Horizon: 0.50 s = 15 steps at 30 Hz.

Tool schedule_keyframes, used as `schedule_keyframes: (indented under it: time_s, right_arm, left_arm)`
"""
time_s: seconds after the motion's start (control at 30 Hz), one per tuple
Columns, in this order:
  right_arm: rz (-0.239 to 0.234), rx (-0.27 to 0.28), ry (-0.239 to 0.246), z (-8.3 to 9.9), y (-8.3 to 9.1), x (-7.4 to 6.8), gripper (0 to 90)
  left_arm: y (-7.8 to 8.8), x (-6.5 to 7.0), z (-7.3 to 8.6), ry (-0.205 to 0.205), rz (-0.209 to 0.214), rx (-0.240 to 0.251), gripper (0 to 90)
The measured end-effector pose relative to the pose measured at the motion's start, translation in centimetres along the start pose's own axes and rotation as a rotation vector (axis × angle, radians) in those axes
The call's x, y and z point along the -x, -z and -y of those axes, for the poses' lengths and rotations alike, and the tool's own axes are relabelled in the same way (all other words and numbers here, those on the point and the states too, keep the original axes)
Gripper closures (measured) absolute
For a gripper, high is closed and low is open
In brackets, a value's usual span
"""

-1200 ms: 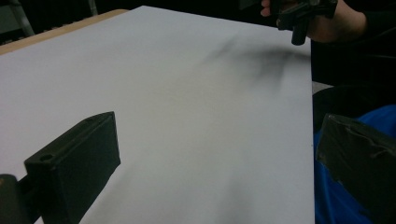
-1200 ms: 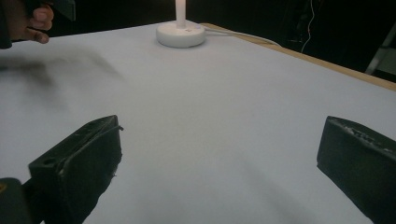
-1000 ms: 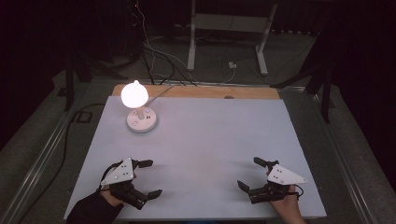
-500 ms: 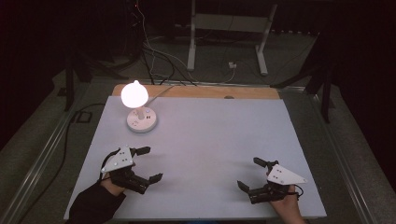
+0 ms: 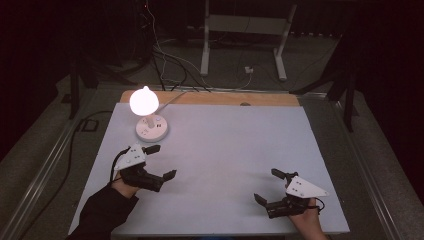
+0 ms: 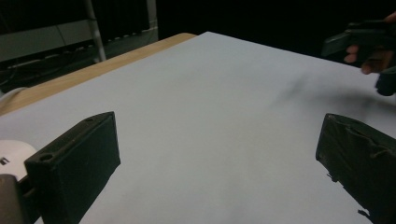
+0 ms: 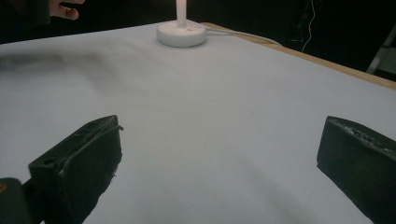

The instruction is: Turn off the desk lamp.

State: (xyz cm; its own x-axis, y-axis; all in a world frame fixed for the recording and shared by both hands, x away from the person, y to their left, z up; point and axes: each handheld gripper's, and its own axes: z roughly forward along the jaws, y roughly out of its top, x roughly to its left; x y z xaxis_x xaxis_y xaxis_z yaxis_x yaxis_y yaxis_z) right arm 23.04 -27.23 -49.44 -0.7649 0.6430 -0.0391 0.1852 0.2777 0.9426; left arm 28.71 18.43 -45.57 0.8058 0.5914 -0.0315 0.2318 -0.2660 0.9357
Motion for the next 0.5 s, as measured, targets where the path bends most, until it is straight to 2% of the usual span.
schedule_keyframes:
  time_s: [0.5]
  right_arm:
    - [-0.001,0.000,-0.002,0.0,0.1,0.0,0.0]
  left_arm:
    - [-1.7,-2.6,-0.2,0.050,-0.173,-0.028,0.4]
